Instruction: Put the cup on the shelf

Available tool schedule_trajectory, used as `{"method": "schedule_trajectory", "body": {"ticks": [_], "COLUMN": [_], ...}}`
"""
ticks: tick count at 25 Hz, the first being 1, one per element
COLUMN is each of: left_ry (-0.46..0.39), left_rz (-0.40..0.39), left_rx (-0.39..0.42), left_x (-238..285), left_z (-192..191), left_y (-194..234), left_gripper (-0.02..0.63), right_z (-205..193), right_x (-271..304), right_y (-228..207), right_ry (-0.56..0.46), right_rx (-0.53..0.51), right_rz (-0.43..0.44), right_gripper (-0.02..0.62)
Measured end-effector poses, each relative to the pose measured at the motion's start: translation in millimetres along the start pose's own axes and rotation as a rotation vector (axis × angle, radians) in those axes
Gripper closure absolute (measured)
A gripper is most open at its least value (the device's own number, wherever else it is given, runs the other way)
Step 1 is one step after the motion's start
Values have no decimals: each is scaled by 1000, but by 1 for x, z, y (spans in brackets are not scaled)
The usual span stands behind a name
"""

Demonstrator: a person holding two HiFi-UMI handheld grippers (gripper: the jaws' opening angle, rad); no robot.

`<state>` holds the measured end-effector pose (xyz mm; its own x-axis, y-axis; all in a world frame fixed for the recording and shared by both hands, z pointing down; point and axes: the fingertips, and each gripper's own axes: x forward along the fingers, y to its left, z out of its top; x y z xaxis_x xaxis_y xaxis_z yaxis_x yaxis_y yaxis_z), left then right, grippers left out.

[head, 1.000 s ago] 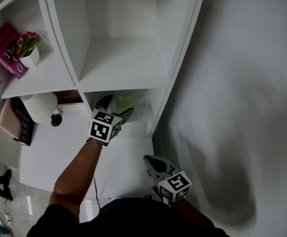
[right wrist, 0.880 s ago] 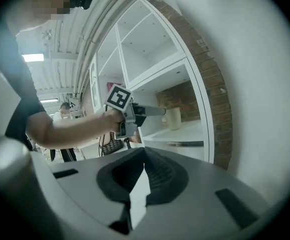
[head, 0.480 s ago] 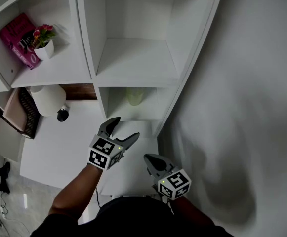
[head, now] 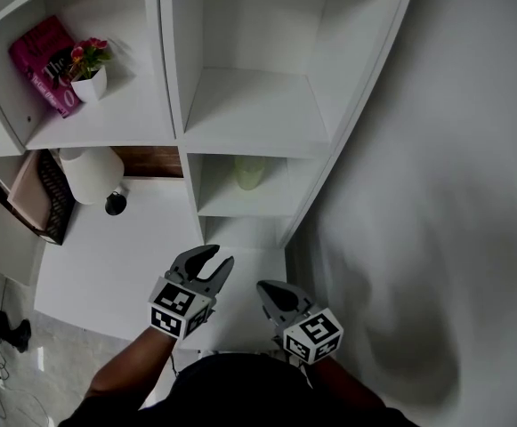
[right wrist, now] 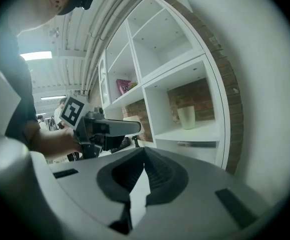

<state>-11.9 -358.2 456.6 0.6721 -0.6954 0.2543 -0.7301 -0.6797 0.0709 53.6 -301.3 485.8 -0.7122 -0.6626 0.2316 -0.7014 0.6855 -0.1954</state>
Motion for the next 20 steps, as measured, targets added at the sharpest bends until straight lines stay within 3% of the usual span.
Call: {"method": "schedule_trajectory", "body": {"ticks": [6,20], "left_ry": [-30,-41], "left_rz": [19,41], "left_rx": [-11,-51], "left_x": [-23,-52], "left_z": [1,-13], "left_y": [-2,-11], "left_gripper": [569,598], "right_z": [5,8], "right_x": [-2,-8], "right_y": [4,5], "right_ry": [-37,-38], "right_rx": [1,-17], "right_rz": [2,10], "right_gripper": [592,592]}}
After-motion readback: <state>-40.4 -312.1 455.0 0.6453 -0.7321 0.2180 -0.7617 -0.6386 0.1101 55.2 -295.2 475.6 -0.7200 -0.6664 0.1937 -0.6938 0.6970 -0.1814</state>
